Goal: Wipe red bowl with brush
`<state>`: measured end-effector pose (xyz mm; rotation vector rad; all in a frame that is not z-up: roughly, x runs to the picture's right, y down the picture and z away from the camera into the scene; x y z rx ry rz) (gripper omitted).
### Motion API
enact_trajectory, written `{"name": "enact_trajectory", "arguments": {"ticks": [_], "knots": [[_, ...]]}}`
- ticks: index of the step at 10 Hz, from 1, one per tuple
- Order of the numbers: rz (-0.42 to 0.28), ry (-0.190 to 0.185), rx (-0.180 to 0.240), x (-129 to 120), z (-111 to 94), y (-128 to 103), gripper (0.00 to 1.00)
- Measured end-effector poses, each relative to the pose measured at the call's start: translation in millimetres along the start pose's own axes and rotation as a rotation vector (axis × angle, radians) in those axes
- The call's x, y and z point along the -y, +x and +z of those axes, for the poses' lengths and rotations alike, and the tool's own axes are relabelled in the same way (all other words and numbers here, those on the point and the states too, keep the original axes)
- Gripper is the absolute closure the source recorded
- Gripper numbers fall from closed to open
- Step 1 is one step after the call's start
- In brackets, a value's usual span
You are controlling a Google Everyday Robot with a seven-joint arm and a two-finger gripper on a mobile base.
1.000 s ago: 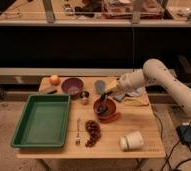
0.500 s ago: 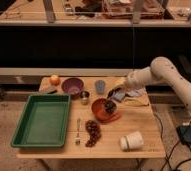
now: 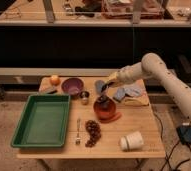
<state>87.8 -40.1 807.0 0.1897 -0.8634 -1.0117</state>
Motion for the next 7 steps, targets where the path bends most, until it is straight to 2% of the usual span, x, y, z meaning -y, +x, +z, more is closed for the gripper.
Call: {"name": "enact_trajectory", "arguments": {"ticks": [2, 3, 5, 7], "knots": [[-0.002, 0.012, 0.019, 7, 5, -13, 0.9], [0.0, 0.01, 0.029, 5, 2, -21, 0.9], [0.014, -0.003, 0.033, -7, -12, -29, 0.9], [0.033, -0.022, 0.014, -28, -35, -28, 0.9]]}}
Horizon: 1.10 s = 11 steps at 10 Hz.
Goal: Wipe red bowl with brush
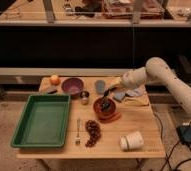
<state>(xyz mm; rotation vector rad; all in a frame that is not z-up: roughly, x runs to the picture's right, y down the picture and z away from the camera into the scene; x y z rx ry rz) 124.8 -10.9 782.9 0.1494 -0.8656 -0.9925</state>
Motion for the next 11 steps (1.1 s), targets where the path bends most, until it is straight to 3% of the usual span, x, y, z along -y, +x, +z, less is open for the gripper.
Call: {"name": "enact_trajectory", "arguments": {"ticks": [3, 5, 9, 11], "knots": [[0.003, -0.026, -0.054, -9, -9, 24, 0.9], [-0.009, -0.02, -0.065, -3, -1, 43, 0.9], [-0.056, 0.023, -0.005, 28, 29, 30, 0.9], [-0.073, 0.031, 0.028, 32, 25, 12, 0.9]]}}
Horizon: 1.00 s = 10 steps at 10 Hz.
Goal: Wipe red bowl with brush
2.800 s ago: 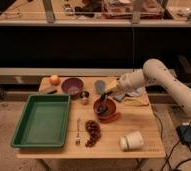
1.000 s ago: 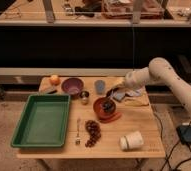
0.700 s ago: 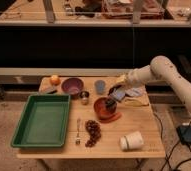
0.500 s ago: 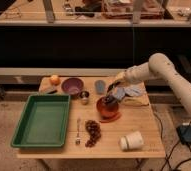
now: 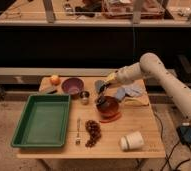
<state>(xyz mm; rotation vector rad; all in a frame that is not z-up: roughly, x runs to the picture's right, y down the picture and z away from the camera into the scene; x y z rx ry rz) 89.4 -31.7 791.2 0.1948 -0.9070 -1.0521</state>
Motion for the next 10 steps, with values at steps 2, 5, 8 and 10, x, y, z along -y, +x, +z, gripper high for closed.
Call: {"name": "enact_trajectory", "arguments": {"ticks": [2, 5, 8, 10], "knots": [[-0.006, -0.01, 0.018, -7, -17, -16, 0.9], [0.007, -0.041, 0.0, -27, -41, -12, 0.9], [0.034, -0.085, -0.043, -47, -46, 19, 0.9], [0.03, -0.089, -0.054, -47, -41, 33, 0.9]]}}
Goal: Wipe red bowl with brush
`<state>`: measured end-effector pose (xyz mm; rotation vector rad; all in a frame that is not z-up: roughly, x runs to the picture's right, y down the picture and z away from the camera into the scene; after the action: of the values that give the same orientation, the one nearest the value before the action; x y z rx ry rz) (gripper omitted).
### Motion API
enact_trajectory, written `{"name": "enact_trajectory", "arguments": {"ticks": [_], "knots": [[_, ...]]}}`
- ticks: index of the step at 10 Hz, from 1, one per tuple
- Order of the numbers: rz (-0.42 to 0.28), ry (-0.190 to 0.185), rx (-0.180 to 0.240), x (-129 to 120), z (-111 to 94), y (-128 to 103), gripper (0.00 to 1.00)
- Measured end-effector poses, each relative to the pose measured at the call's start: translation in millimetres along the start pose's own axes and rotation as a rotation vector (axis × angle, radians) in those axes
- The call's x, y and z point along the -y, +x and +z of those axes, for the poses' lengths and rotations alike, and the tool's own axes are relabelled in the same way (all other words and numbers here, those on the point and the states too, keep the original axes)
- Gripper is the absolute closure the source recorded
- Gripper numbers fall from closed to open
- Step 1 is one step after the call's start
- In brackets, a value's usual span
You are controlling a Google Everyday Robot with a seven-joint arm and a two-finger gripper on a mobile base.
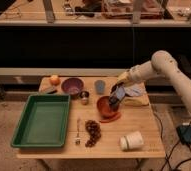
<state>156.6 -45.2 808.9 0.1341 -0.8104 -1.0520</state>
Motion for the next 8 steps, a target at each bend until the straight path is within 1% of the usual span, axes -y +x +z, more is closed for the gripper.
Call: {"name": "enact_trajectory", "arguments": {"ticks": [2, 3, 4, 5, 6, 7, 8], "knots": [[-0.016, 0.018, 0.011, 12, 10, -2, 0.9], [-0.028, 0.03, 0.037, 23, 21, -10, 0.9], [-0.036, 0.037, 0.067, 29, 26, -21, 0.9], [-0.04, 0.041, 0.113, 29, 28, -38, 0.9], [-0.042, 0.04, 0.148, 27, 27, -52, 0.9], [-0.041, 0.039, 0.164, 24, 26, -60, 0.9], [-0.033, 0.031, 0.179, 16, 22, -71, 0.9]]}}
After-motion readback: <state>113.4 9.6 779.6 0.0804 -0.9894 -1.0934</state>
